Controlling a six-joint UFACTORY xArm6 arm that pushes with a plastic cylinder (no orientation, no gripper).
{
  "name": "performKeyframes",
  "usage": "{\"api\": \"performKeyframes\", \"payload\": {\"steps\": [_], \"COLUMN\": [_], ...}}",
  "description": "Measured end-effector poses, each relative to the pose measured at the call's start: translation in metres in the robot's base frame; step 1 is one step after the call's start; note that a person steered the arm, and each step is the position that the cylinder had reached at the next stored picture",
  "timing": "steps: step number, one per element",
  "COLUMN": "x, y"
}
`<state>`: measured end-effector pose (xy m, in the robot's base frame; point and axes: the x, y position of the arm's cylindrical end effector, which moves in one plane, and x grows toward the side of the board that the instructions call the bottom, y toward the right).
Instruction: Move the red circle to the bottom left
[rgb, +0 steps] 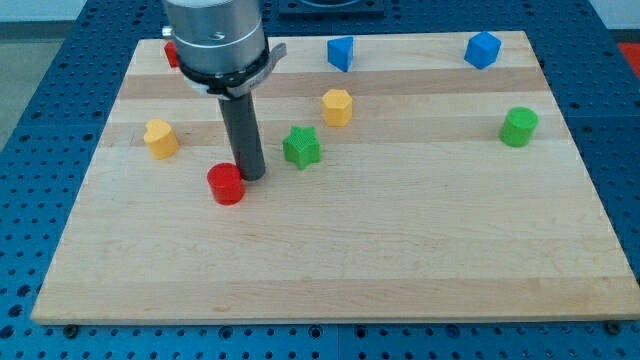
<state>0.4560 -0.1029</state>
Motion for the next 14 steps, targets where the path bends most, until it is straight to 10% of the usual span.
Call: {"api": "performKeyframes", "payload": {"steps": [14], "x": [0.065], "y": [-0.137]}}
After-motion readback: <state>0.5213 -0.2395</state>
